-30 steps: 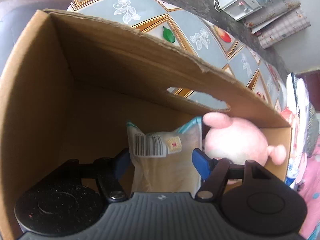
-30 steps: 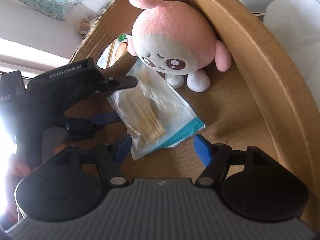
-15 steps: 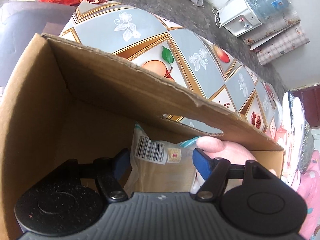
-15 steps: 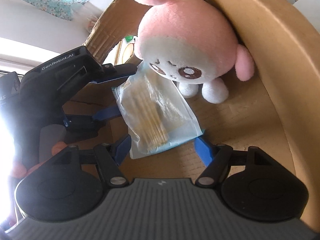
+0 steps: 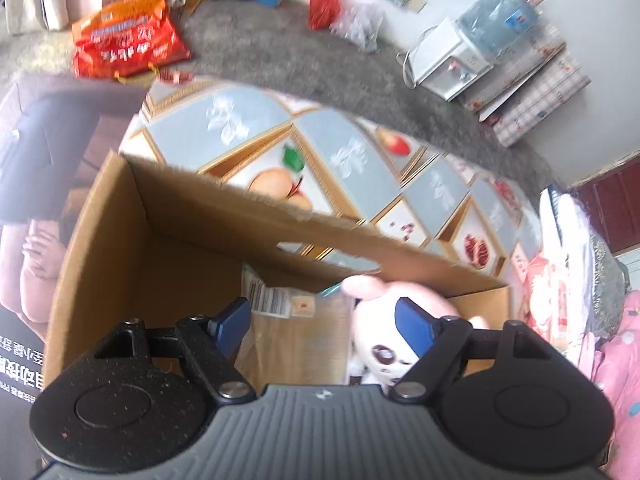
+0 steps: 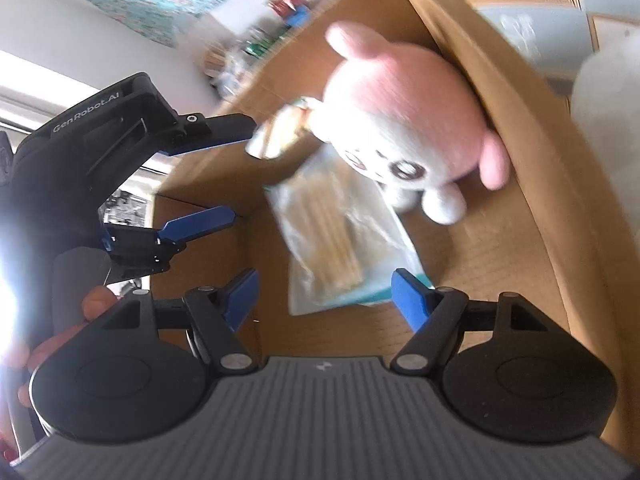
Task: Organize soft objects
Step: 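Move the right gripper back to the pile toward the bandage box, then grasp the blue-and-white bandage box with the right gripper and lift it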
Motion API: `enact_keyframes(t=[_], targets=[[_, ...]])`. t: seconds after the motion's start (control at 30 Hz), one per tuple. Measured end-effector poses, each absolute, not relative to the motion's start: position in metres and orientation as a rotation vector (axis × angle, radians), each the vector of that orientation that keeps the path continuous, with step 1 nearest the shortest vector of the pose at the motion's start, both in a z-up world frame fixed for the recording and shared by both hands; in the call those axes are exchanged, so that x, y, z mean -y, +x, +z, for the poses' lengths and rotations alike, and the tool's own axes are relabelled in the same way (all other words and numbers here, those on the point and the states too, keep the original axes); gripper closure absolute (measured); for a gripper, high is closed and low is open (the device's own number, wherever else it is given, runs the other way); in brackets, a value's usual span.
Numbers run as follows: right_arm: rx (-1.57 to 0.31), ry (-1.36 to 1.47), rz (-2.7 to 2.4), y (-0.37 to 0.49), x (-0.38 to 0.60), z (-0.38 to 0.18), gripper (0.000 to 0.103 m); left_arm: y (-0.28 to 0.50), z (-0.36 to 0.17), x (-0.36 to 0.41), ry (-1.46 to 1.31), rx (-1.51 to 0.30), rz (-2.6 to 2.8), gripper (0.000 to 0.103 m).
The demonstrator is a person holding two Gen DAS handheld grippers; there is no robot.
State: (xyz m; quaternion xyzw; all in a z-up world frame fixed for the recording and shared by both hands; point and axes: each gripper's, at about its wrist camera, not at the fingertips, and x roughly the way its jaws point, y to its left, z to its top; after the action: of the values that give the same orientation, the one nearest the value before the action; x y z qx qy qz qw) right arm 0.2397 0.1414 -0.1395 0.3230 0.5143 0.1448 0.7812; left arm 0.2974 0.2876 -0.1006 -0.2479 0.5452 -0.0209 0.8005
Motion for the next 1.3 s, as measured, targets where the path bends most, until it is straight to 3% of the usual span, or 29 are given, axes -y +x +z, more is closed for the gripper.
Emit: enact_keyframes(t=[0.5,0.9,1.07,1.3], targets=[[-0.902,0.703,0.463,0.194,-0.014,-0.04,0.03,0.273,-0.019,-0.204,-0.508,-1.066,-0.11,0.018],[-0.933,0.377,0.257,0.203,0.184,-0.001,0.03,0.269,-0.045,-0.048,-0.447,-1.202,-0.164,0.019],[-1.017,0.246,0.265,0.239,0.224,-0.031,0.039,0.269,-0.078,0.006,-0.364,-1.278,-0.178,0.038],[-1.188,0.123,0.423,0.27,0.208,-0.075,0.056,0.26,-0.099,0.037,-0.359,-1.327,-0.188,0.047]])
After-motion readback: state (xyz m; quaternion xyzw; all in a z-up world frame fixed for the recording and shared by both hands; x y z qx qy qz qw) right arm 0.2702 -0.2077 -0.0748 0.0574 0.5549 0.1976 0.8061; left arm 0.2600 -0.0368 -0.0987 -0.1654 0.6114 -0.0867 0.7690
